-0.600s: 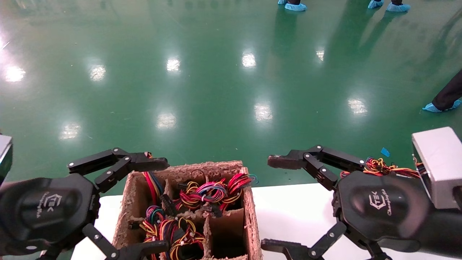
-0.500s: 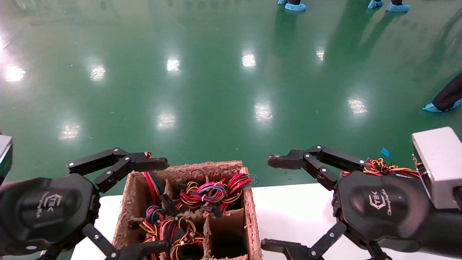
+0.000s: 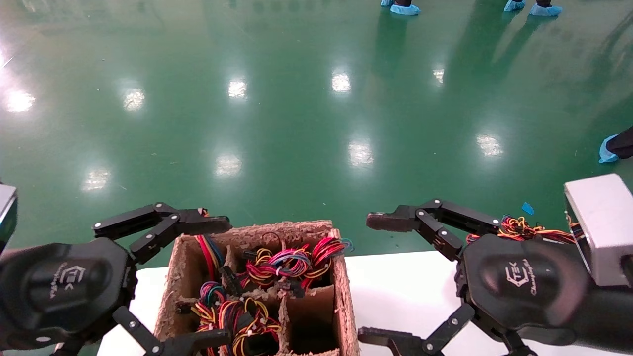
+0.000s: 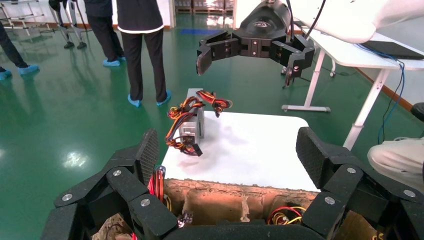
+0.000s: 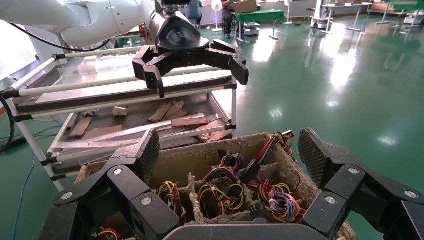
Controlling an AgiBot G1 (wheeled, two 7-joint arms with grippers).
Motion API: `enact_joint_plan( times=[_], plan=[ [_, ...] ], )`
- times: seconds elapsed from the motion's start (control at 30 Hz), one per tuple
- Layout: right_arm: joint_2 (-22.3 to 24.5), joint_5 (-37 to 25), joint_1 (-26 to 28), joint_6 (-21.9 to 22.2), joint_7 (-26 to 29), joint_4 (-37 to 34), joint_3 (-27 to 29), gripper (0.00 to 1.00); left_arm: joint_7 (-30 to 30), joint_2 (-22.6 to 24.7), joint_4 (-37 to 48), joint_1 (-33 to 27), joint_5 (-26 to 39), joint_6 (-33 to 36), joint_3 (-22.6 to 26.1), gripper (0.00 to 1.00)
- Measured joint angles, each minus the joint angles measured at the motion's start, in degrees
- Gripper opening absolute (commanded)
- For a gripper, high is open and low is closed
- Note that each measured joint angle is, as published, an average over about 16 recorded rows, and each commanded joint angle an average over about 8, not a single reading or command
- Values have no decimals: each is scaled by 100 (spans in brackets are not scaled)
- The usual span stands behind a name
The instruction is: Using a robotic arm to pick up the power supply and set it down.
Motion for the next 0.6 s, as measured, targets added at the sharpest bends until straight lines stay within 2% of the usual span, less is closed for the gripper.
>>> enact_joint_plan(
  times=[0.07,0.1,0.37,0.6],
  plan=[
    [12,-11,-2,-16,-3,8,-5,100,0,0,0,0,0,0,0,8],
    [20,-17,-3,-26,-4,14,-9,100,0,0,0,0,0,0,0,0],
    [86,-124,-6,-206,32,118,-153,100,1,0,2,-1,0,1,1,0],
    [65,-218,-6,-398,64,269,-580,100,1,0,2,-2,0,1,2,0]
  ],
)
